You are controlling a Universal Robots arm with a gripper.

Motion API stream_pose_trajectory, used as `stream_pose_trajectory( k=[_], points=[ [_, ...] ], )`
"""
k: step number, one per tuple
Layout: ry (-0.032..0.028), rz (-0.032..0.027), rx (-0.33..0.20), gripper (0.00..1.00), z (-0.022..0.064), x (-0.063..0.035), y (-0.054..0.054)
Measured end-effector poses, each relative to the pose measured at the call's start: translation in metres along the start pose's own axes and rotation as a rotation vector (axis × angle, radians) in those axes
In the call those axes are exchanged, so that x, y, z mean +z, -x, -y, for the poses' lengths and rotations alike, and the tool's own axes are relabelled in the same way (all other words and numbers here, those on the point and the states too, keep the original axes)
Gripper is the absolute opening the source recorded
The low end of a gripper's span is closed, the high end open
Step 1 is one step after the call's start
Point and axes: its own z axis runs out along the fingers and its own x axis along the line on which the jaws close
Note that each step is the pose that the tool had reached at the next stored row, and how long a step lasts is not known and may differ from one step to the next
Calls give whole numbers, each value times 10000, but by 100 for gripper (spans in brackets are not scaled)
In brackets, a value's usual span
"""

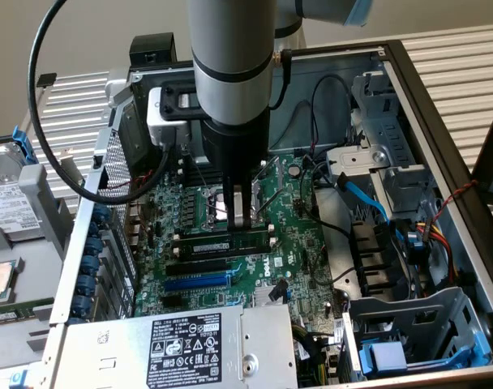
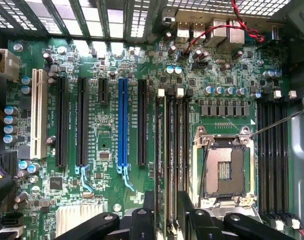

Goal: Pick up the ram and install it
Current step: 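Insert the ram into the slot, then press down the ram until it locks into place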

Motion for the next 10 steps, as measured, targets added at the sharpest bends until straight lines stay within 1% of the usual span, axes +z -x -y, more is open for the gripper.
stream_pose_trajectory(
  k=[4,10],
  points=[
    [-2,-4,11,33,-1,-53,8],
    [-3,-3,11,33,-1,-53,8]
  ],
)
